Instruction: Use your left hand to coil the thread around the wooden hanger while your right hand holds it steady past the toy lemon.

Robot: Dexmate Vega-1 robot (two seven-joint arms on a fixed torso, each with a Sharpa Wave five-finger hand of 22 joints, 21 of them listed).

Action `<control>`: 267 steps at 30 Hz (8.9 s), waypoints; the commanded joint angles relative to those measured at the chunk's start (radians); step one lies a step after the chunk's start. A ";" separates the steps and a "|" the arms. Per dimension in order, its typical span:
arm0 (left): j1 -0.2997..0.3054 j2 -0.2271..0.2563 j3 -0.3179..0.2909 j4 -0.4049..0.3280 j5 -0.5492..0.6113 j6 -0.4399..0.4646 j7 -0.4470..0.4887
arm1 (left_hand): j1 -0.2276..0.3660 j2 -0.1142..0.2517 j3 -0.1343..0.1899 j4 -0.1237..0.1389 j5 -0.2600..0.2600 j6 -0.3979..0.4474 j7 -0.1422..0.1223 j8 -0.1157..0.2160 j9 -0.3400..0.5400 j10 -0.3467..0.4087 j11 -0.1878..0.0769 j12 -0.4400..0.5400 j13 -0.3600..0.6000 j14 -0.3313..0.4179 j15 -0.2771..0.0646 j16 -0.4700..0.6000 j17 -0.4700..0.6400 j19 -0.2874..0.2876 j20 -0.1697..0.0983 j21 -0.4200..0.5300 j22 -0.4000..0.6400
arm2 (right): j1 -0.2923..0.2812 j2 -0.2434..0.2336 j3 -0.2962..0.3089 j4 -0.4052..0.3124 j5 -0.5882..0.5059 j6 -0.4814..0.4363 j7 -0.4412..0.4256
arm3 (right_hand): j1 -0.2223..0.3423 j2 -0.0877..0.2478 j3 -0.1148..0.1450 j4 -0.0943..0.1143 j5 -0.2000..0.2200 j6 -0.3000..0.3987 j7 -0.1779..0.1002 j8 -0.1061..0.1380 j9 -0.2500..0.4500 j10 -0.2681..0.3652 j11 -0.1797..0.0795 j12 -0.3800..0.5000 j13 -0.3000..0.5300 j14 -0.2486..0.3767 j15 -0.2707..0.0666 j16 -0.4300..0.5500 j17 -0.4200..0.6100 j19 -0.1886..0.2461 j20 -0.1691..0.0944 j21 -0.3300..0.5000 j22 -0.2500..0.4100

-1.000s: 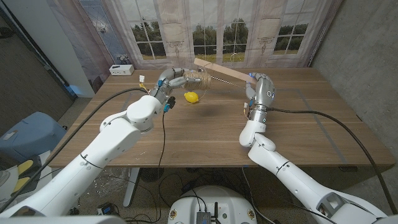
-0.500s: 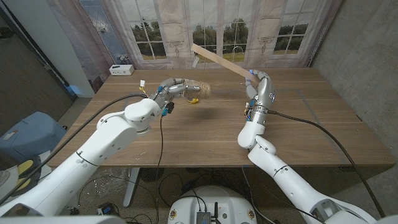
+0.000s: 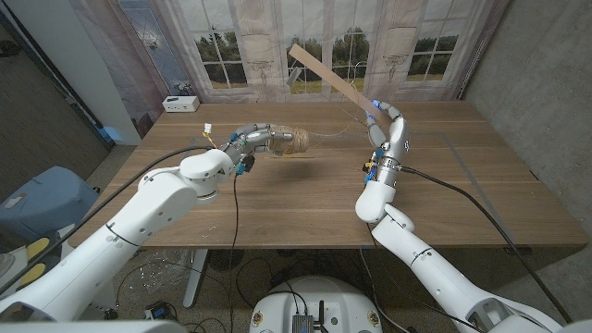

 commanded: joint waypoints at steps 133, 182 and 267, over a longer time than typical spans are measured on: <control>0.000 0.244 -0.127 -0.156 -0.159 -0.138 -0.243 | 0.241 0.260 0.039 0.023 0.014 0.070 0.056 -0.013 0.097 0.044 -0.039 0.051 0.141 0.218 -0.255 -0.034 0.026 0.012 -0.065 0.023 0.000 | 0.031 0.162 0.099 0.133 -0.368 -0.384 -0.001 | 0.044 0.041 -0.027 0.011 0.013 0.122 -0.052 0.017 0.027 0.022 -0.009 0.001 -0.007 0.022 -0.170 -0.027 0.009 0.000 0.000 0.039 0.008; 0.104 0.089 -0.089 0.035 -0.318 -0.063 0.069 | 0.239 0.258 0.041 0.023 0.015 0.075 0.055 -0.017 0.099 0.045 -0.039 0.050 0.145 0.224 -0.255 -0.041 0.030 0.011 -0.065 0.031 0.000 | -0.059 0.327 0.328 0.096 -0.624 0.038 -0.001 | 0.052 0.044 -0.029 0.008 0.014 0.122 -0.049 0.017 0.026 0.025 -0.007 0.002 -0.007 0.018 -0.173 -0.035 0.015 -0.009 -0.007 0.045 0.008; -0.339 0.165 -0.084 0.001 -0.193 -0.006 -0.105 | 0.237 0.256 0.045 0.022 0.016 0.078 0.055 -0.025 0.102 0.049 -0.041 0.047 0.147 0.229 -0.255 -0.051 0.038 0.006 -0.065 0.042 0.000 | 0.126 -0.053 -0.267 0.155 -0.289 -0.220 0.018 | 0.075 0.044 -0.036 0.004 0.017 0.126 -0.056 0.019 0.023 0.024 -0.016 0.001 -0.008 0.026 -0.179 -0.041 0.031 0.003 -0.026 0.077 0.012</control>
